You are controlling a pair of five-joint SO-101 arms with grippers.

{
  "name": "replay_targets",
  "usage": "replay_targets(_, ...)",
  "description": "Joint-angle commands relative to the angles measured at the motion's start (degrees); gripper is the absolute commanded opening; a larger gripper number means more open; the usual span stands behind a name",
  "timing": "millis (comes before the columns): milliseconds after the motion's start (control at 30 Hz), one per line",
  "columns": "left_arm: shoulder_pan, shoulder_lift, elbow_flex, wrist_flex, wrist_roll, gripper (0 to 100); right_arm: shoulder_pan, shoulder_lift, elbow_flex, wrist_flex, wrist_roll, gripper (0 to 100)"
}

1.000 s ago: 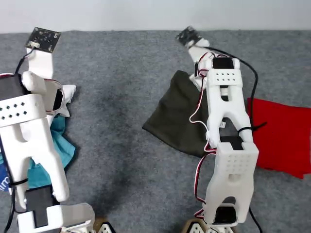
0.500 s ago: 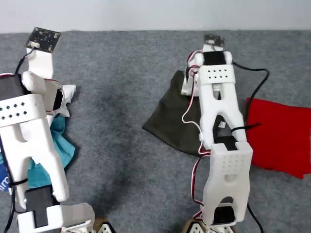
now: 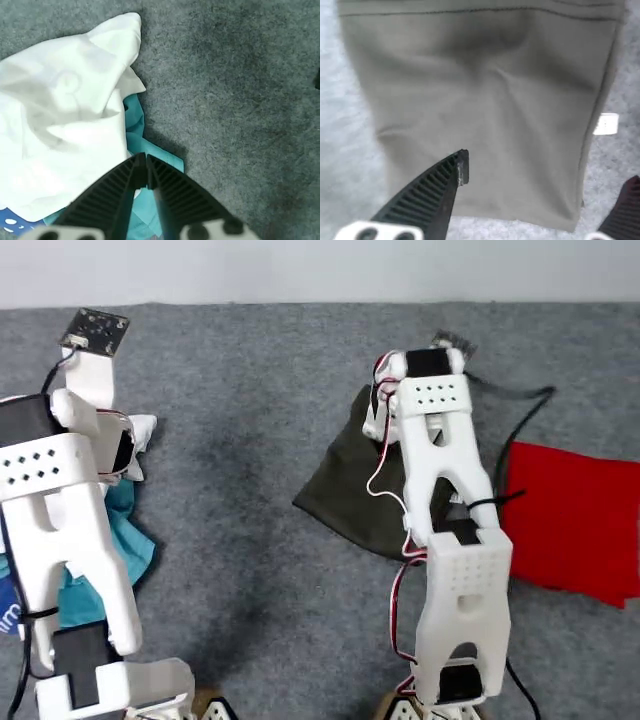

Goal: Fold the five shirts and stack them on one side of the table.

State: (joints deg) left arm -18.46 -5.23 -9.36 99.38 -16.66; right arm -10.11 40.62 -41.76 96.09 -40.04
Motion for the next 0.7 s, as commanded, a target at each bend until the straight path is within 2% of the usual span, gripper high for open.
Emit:
replay_targets(0,-0.4,-3.2,-0.2,1.1,0.0,1,1.5,4.2,-2.5,-2.8,-2.2,44.2)
replay_targets(167,-0.5,-3.2,-0.2,1.1,0.0,1,4.9,12.7,-2.5,-8.1,-2.5,44.1)
replay_targets(233,-0.5,-3.2,-0.2,1.1,0.0,1,5.1,14.8,-2.7,-8.6,-2.3,41.1)
replay_targets(300,-0.5,-3.2,-0.2,1.1,0.0,1,5.2,16.1,-2.8,-8.4,-0.3,33.6)
replay_targets(500,-0.5,-3.2,-0.2,1.1,0.0,1,6.0,15.7,-2.8,-8.4,4.6,0.2)
replay_targets(600,-0.5,-3.2,-0.2,1.1,0.0,1,6.7,15.6,-2.8,-7.5,7.6,3.5)
replay_targets(667,-0.5,-3.2,-0.2,1.1,0.0,1,7.8,14.3,-2.9,-7.3,10.5,1.2)
